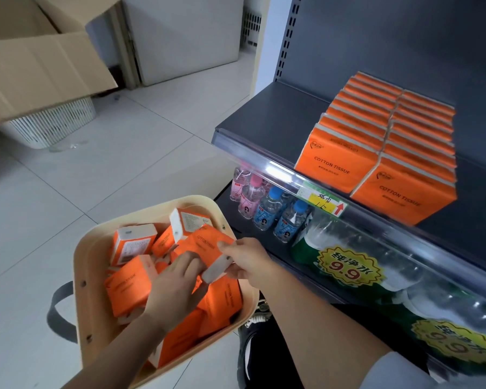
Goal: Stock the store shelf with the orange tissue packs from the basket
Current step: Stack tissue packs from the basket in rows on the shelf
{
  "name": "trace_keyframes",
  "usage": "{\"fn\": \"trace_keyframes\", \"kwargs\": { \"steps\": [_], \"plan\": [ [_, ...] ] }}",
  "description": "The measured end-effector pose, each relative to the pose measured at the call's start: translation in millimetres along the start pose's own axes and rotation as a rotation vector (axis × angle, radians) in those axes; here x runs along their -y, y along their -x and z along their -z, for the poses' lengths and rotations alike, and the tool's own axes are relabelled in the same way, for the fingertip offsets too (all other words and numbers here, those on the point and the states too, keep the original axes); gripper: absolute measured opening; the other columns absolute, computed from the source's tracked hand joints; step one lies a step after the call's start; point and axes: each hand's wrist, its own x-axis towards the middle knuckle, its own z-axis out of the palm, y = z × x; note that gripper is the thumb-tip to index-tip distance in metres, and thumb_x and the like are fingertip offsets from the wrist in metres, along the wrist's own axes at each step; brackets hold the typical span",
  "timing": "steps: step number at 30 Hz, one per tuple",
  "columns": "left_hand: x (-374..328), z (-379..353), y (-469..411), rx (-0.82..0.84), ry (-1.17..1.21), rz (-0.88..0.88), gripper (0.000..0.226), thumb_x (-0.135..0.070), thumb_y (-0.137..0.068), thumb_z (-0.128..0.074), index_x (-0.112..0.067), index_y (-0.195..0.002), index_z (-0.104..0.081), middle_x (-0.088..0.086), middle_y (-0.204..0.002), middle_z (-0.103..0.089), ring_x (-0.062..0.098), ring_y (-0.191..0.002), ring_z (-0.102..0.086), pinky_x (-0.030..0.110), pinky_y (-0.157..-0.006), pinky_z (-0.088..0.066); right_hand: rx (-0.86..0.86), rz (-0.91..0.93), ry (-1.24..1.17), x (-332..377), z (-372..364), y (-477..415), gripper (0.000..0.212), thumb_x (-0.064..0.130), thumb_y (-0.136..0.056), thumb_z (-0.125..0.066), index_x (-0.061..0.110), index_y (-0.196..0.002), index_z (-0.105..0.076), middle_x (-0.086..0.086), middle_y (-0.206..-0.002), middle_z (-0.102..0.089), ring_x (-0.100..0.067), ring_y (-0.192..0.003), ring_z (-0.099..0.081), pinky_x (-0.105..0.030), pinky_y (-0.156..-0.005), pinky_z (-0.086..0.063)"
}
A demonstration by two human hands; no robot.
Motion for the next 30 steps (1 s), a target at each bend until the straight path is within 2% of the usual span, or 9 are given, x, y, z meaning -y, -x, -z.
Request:
{"fn": "trace_keyframes", "kwargs": {
  "steps": [4, 7, 11, 13, 16, 21, 25, 28, 30],
  "plan": [
    [23, -3, 6, 0.169, -0.092, 0.000, 0.044, -0.049, -0.072, -0.074, -0.024, -0.103, -0.054, 0.001, -0.108, -0.057, 0.022, -0.093, -0.061, 0.033, -0.071, -0.054, -0.080, 0.066, 0.035, 2, 5, -2, 0.020, 0.020, -0.085, -0.067, 0.018, -0.103, -0.059, -0.007, -0.102, -0.065, -0.020, -0.084, -0.064, -0.031, -0.065, -0.055],
    [48, -4, 16, 0.267, -0.219, 0.353, 0.048, -0.042, -0.082, -0.065, -0.025, -0.125, -0.054, 0.003, -0.132, -0.050, 0.025, -0.123, -0.048, 0.043, -0.099, -0.043, -0.133, 0.118, 0.138, 3, 7, -3, 0.034, 0.021, -0.083, -0.067, 0.021, -0.116, -0.056, -0.002, -0.109, -0.061, -0.020, -0.097, -0.061, -0.040, -0.086, -0.055],
    [85, -5, 40, 0.478, -0.197, 0.805, 0.080, -0.034, -0.089, -0.057, -0.026, -0.151, -0.007, 0.004, -0.159, -0.010, 0.028, -0.146, -0.014, 0.052, -0.112, -0.027, -0.116, 0.137, 0.178, 4, 3, -3, 0.034, 0.020, -0.085, -0.066, 0.024, -0.116, -0.054, 0.000, -0.110, -0.059, -0.020, -0.102, -0.059, -0.044, -0.091, -0.053],
    [101, -10, 45, 0.498, -0.016, 0.811, 0.092, -0.029, -0.086, -0.062, -0.024, -0.151, 0.002, 0.007, -0.159, -0.010, 0.032, -0.145, -0.017, 0.055, -0.112, -0.028, -0.111, 0.152, 0.188, 4, 2, -3, 0.033, 0.021, -0.085, -0.066, 0.025, -0.115, -0.054, 0.001, -0.109, -0.060, -0.020, -0.101, -0.059, -0.044, -0.091, -0.053],
    [117, -5, 38, 0.517, 0.104, 0.742, 0.104, -0.022, -0.076, -0.074, -0.019, -0.151, -0.002, 0.007, -0.147, -0.037, 0.030, -0.136, -0.036, 0.050, -0.111, -0.029, -0.090, 0.165, 0.203, 6, -2, -4, 0.031, 0.022, -0.085, -0.066, 0.024, -0.114, -0.055, 0.001, -0.106, -0.061, -0.019, -0.100, -0.059, -0.044, -0.090, -0.053],
    [127, 0, 49, 0.718, -0.135, 0.676, 0.066, -0.034, -0.079, -0.070, -0.026, -0.136, -0.037, -0.003, -0.139, -0.043, 0.021, -0.131, -0.039, 0.040, -0.109, -0.035, -0.029, 0.178, 0.243, 7, -6, -4, 0.034, 0.020, -0.087, -0.065, 0.025, -0.119, -0.054, 0.006, -0.100, -0.057, -0.018, -0.103, -0.059, -0.040, -0.090, -0.053],
    [120, 1, 50, 0.772, -0.198, 0.725, 0.074, -0.062, -0.066, -0.069, -0.038, -0.131, -0.044, 0.001, -0.138, -0.043, 0.025, -0.129, -0.037, 0.042, -0.103, -0.039, -0.014, 0.187, 0.286, 8, -10, -2, 0.041, 0.020, -0.085, -0.069, 0.024, -0.123, -0.054, 0.003, -0.112, -0.059, -0.019, -0.108, -0.058, -0.042, -0.094, -0.052],
    [103, 8, 32, 0.638, 0.156, 0.852, 0.061, -0.054, -0.075, -0.071, -0.021, -0.122, -0.051, 0.002, -0.117, -0.058, 0.020, -0.103, -0.057, 0.037, -0.088, -0.048, -0.023, 0.199, 0.304, 9, -11, 0, 0.041, 0.021, -0.085, -0.068, 0.023, -0.124, -0.055, 0.001, -0.115, -0.060, -0.019, -0.109, -0.058, -0.042, -0.095, -0.051],
    [87, 20, 17, 0.556, 0.472, 0.980, 0.046, -0.044, -0.078, -0.072, -0.021, -0.113, -0.051, -0.001, -0.108, -0.059, 0.018, -0.092, -0.058, 0.032, -0.076, -0.048, -0.042, 0.220, 0.299, 9, -10, 3, 0.037, 0.024, -0.086, -0.066, 0.023, -0.122, -0.055, 0.002, -0.112, -0.061, -0.019, -0.107, -0.058, -0.042, -0.095, -0.051]
  ]
}}
